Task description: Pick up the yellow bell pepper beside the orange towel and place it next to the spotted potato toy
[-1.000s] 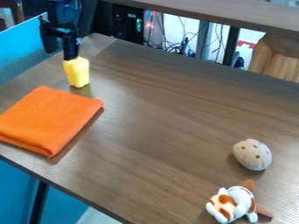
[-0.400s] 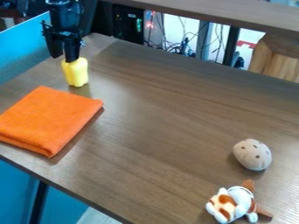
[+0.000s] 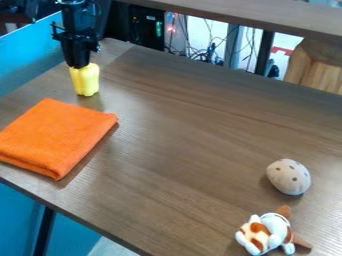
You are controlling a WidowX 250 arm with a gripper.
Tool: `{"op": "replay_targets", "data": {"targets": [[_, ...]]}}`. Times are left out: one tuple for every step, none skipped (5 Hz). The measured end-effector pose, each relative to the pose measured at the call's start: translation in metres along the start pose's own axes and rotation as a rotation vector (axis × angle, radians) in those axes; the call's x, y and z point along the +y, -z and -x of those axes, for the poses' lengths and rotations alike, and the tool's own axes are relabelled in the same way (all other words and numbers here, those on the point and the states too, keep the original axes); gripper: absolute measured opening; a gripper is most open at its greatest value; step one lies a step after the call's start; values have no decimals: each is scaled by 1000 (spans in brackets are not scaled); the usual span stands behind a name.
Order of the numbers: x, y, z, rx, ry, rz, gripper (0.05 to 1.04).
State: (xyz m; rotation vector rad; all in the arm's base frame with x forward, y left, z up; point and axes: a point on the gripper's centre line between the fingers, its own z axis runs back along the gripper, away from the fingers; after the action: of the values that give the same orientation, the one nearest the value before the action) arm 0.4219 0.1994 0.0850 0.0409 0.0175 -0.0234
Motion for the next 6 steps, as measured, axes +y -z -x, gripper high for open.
{"op": "replay_targets", "data": {"targets": [[-8, 2, -2, 3, 2, -4, 185], [-11, 2, 0, -7, -6, 2, 132], [-31, -3, -3, -20, 48, -15, 106], [-71, -26, -10, -77, 157, -29, 106], [-110, -26, -10, -99, 252, 4, 106], [-150, -24, -15, -101, 363, 48, 106]]}}
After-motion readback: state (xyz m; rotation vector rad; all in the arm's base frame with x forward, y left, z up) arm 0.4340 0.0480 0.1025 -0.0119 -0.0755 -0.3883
